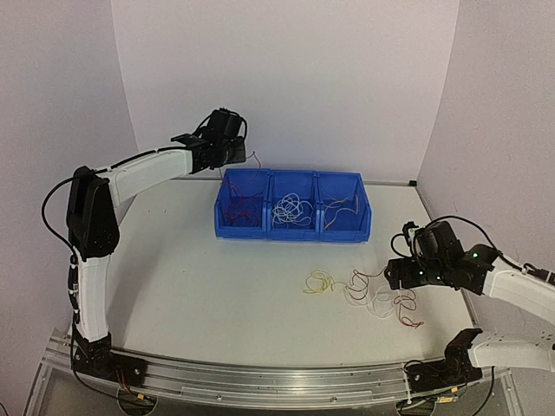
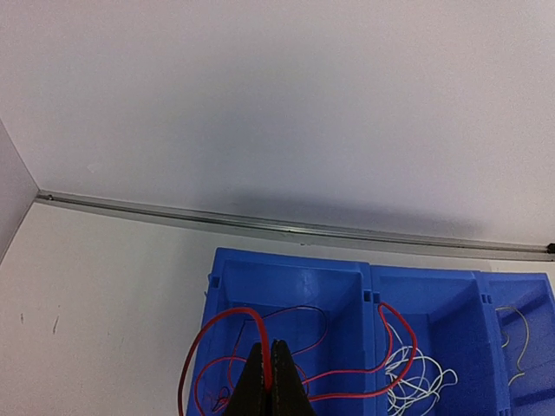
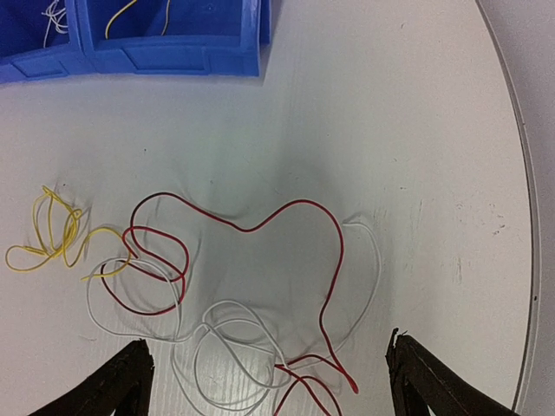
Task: Untangle the cables
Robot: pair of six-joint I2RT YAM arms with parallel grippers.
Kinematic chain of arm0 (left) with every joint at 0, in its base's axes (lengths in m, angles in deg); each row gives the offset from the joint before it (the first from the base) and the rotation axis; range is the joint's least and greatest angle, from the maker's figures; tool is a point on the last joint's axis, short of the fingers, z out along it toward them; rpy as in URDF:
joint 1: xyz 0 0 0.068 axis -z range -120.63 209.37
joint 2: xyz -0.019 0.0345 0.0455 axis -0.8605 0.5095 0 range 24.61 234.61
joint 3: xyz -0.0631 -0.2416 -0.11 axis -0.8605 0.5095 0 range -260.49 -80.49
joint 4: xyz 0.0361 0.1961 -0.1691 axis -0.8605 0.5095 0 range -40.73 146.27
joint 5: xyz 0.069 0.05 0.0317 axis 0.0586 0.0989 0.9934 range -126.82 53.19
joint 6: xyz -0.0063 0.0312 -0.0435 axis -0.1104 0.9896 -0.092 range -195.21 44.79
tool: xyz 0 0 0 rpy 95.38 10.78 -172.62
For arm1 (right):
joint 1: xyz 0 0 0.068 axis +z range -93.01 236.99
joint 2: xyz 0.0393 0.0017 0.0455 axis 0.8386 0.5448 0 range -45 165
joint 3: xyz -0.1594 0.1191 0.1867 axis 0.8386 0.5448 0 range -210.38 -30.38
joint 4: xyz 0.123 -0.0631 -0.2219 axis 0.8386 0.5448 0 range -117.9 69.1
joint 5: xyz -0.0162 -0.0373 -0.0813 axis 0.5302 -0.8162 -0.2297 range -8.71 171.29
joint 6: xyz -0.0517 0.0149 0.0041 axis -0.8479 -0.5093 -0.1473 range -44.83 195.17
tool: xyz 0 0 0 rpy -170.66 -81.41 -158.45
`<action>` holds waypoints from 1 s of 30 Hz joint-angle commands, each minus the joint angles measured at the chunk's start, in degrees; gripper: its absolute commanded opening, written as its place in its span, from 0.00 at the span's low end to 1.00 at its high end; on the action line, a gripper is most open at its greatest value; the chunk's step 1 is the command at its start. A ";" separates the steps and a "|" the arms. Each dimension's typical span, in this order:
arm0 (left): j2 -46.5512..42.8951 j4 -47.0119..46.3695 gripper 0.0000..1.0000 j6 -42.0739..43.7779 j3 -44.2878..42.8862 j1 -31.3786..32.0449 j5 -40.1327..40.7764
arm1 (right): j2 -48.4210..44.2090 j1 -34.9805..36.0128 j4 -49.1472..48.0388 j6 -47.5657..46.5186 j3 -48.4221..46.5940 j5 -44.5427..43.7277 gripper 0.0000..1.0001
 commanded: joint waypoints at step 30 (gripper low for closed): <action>15.97 8.14 0.23 -7.02 -12.24 -1.21 -9.75 | -4.55 -0.14 1.13 2.12 1.64 1.68 0.91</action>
